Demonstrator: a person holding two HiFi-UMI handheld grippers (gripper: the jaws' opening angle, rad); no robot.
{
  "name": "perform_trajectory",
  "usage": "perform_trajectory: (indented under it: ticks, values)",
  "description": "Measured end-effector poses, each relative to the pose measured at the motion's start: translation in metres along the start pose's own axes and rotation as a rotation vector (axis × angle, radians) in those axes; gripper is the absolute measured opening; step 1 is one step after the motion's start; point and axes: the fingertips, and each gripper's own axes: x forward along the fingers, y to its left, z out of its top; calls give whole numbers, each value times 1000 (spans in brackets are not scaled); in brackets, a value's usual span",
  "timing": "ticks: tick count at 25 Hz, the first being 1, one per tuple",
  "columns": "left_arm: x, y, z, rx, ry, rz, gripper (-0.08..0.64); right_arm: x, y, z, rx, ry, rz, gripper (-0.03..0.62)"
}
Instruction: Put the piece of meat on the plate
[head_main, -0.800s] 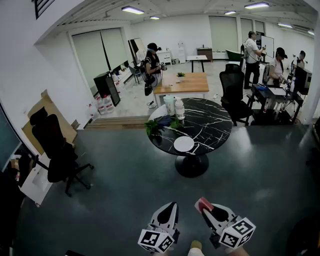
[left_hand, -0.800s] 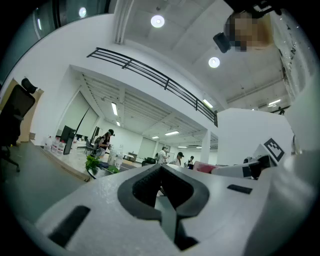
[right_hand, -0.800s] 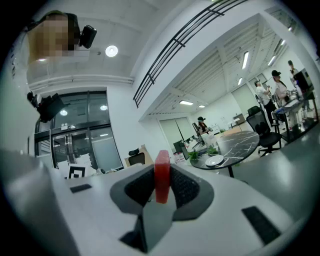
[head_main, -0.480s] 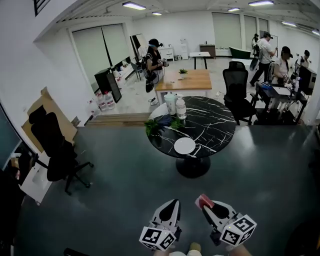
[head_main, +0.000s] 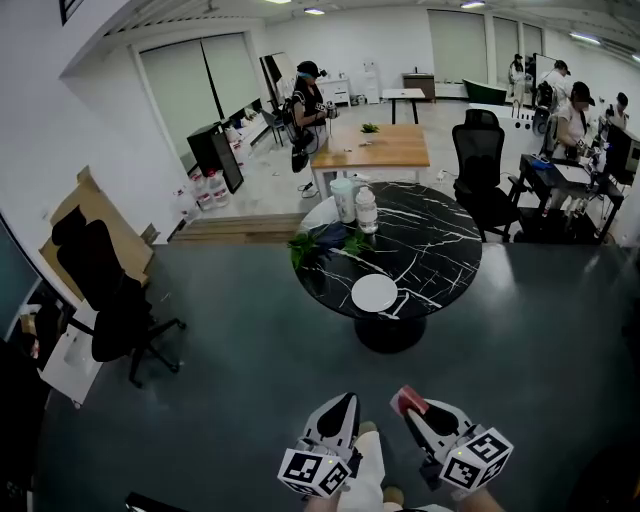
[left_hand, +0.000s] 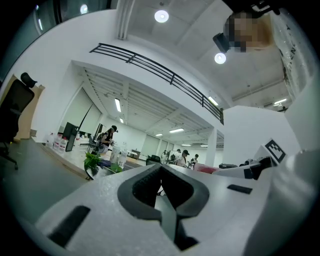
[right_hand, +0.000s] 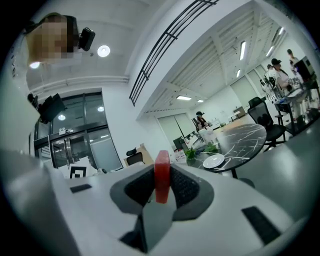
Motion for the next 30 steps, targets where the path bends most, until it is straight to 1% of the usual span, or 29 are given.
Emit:
perform_trajectory:
  ticks: [5,11,14,18,21,24,30]
  values:
    - [56,37,-10,-20,27,-36,9,45,-33,17,0,9,-31,87]
    - [133,81,4,-14,24,-88,9,113,-78,44,-6,16,-68,87]
    - [159,107,1,-28,42,-91,9,145,-93,48,9,37,-72,87]
    - [184,139,-3,-56,66,-91,9,179,-107,48,44,60,-81,87]
    - [202,154,-6,-59,76,-107,9,197,-119,51,62,59,-91,87]
    - [219,164,-13,-68,93,-115,9,210,-131,48,101,60,-98,87]
    - [244,177,-37,-104,137,-106,9,230,-156,33,204,112,-87,87]
